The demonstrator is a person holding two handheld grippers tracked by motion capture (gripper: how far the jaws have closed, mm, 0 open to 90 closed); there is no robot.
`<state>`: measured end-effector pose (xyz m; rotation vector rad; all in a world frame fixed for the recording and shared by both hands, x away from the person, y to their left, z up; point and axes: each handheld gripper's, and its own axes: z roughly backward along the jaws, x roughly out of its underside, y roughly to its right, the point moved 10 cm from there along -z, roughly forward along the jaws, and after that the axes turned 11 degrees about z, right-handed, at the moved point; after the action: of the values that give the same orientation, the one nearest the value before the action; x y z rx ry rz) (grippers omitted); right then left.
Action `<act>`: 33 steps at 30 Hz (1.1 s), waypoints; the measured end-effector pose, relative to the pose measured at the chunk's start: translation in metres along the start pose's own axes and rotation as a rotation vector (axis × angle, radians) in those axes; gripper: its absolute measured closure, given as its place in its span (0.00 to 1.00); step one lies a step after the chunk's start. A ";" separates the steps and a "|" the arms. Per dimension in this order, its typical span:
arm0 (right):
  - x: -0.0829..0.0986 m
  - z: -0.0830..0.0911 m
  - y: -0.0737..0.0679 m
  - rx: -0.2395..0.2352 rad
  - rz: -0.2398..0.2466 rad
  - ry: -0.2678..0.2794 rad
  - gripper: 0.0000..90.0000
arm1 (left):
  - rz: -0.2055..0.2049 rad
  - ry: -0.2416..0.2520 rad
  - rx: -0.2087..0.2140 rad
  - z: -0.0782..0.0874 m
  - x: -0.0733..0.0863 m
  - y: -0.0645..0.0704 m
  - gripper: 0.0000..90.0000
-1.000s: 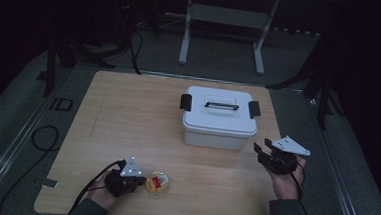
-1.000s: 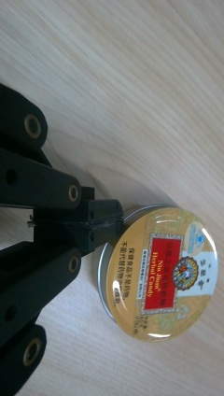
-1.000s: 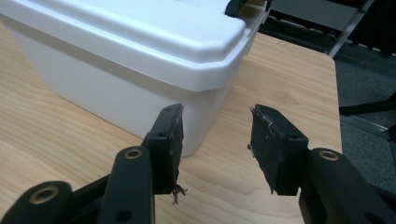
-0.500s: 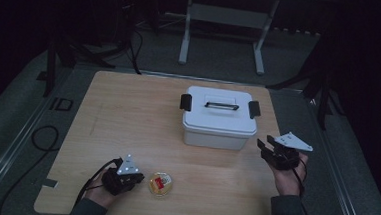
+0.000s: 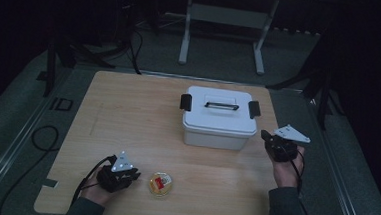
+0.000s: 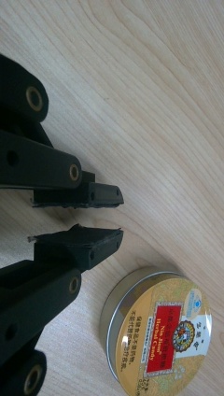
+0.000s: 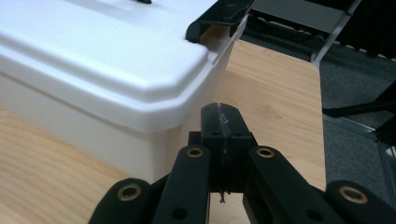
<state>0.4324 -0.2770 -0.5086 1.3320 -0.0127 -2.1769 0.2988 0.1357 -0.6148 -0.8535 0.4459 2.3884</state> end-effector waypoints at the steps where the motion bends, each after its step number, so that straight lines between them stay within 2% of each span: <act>1: -0.001 -0.001 0.001 0.001 -0.001 0.002 1.00 | 0.002 0.001 0.000 0.000 0.000 0.000 0.86; 9: -0.009 -0.011 0.007 -0.002 -0.007 0.005 1.00 | 0.010 0.008 -0.004 0.001 -0.001 -0.002 0.83; 21: -0.014 -0.027 0.005 -0.022 -0.002 -0.006 1.00 | 0.025 0.026 -0.011 0.004 -0.003 -0.006 0.81; 28: -0.015 -0.028 0.005 -0.031 -0.014 0.002 1.00 | 0.029 0.030 -0.014 0.004 -0.004 -0.007 0.81; 33: -0.016 -0.027 -0.001 -0.046 0.001 0.008 1.00 | 0.032 0.038 -0.014 0.005 -0.006 -0.007 0.81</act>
<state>0.4590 -0.2608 -0.5090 1.3144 0.0401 -2.1581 0.3048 0.1412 -0.6084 -0.9056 0.4623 2.4109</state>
